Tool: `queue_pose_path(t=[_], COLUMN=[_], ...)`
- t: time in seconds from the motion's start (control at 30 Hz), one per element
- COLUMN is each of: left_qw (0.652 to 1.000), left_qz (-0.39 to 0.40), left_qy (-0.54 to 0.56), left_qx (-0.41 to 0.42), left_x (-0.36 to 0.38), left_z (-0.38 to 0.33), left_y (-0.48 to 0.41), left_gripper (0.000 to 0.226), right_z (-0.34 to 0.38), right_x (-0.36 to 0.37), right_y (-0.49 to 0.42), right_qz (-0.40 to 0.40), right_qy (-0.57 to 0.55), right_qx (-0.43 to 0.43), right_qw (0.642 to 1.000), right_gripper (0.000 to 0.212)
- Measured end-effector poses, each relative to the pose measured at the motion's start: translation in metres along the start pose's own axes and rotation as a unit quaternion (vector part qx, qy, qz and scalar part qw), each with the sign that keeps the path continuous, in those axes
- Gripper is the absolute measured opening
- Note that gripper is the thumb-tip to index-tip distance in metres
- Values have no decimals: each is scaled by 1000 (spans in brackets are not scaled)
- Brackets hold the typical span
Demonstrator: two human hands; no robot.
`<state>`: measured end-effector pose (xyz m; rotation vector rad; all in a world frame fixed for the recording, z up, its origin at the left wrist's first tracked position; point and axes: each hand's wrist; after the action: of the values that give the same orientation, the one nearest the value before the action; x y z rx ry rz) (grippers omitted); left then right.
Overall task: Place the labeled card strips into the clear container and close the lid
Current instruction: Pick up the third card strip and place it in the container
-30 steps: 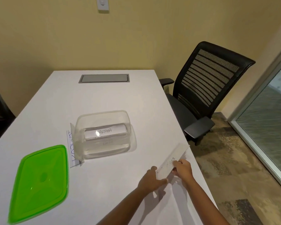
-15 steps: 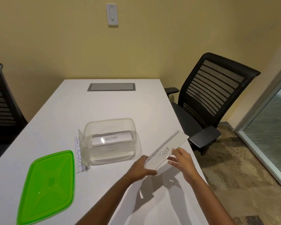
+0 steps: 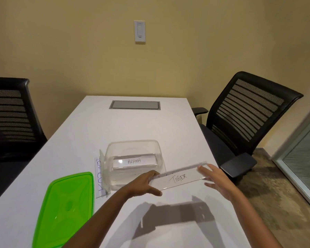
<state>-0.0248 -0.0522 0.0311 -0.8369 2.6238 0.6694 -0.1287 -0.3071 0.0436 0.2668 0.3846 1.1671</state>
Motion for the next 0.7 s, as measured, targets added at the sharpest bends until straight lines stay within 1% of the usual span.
queue_pose_path(t=[0.07,0.13,0.27,0.37,0.43,0.5,0.57,0.7], left_qw=[1000,999,992,980,973,968,964,955], left_qz=[-7,-31,-97,-148,-179,-185,-173,-155], left_qy=[12,28,81,132,147,164,187,239], left_qx=[-4,-1,11,-2,-20,-47,-72,-80], left_x=[-7,-13,-24,-31,-38,-44,-55,-83], left_z=[4,7,8,11,14,18,22,29], left_y=[1,1,4,5,5,5,5,6], left_gripper=[42,41,42,44,50,59,67,70], right_z=[4,9,17,23,29,35,42,57], right_x=[3,7,18,31,41,51,61,76], right_y=[-1,-2,-4,-7,-11,-15,-19,-32], right_qz=[38,47,52,47,38,30,32,60], right_qy=[-13,-18,-37,-52,-55,-53,-50,-33], right_qx=[13,14,22,30,28,18,4,-44], right_qw=[999,999,998,997,997,998,998,997], right_gripper=[42,37,30,22,22,25,26,30])
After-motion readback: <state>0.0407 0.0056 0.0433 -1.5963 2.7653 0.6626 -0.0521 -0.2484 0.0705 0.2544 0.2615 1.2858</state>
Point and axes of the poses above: each hand's wrist, its own y-axis away from the middle knuckle, its own x-axis out of the palm, z = x × y
